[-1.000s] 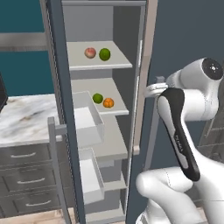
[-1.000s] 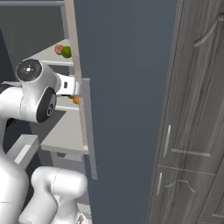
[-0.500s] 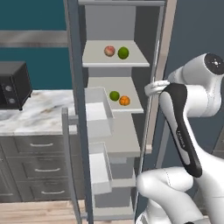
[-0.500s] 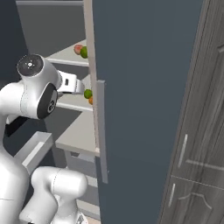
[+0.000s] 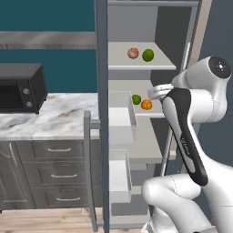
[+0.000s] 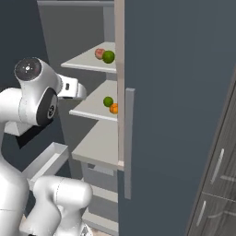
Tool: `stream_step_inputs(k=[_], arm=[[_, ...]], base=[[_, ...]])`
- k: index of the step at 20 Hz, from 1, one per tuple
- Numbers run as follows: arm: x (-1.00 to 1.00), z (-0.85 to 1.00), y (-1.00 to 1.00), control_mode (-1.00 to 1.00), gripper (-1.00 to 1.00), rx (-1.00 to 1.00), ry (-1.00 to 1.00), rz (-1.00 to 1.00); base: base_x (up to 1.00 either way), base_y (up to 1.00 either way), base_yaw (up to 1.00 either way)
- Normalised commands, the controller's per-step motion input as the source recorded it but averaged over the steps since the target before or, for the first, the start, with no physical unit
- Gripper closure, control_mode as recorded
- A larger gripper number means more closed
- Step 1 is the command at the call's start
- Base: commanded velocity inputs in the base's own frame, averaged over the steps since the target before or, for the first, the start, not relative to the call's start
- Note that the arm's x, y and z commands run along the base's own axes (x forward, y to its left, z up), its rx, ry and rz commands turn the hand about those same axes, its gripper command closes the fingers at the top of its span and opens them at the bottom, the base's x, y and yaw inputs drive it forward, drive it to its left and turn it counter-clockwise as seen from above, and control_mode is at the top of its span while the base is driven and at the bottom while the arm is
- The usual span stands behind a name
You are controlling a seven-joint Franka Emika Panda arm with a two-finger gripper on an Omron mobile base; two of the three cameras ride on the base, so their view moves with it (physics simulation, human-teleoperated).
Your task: Take the peach and lime from the highest rack and move them to the second highest rack where the lime and orange are located, to maximize freezer space. Close the freezer door after rearranging.
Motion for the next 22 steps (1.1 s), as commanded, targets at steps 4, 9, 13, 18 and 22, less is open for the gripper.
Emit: stream_step_inputs(k=[4, 9, 13, 18, 22], arm=[[0.0, 0.0, 0.0, 1.0, -1.0, 0.0, 0.0, 0.0], [0.0, 0.0, 0.0, 1.0, -1.0, 0.0, 0.0, 0.0], [0.0, 0.0, 0.0, -1.0, -1.0, 0.0, 0.0, 0.0], [0.42, 0.12, 0.0, -1.0, -1.0, 0.0, 0.04, -0.04], [0.71, 0.25, 0.0, -1.0, -1.0, 0.0, 0.07, -0.1]], base=[[0.36, 0.11, 0.0], [0.02, 0.0, 0.0], [0.0, -0.01, 0.0], [0.0, 0.0, 0.0], [0.0, 0.0, 0.0]])
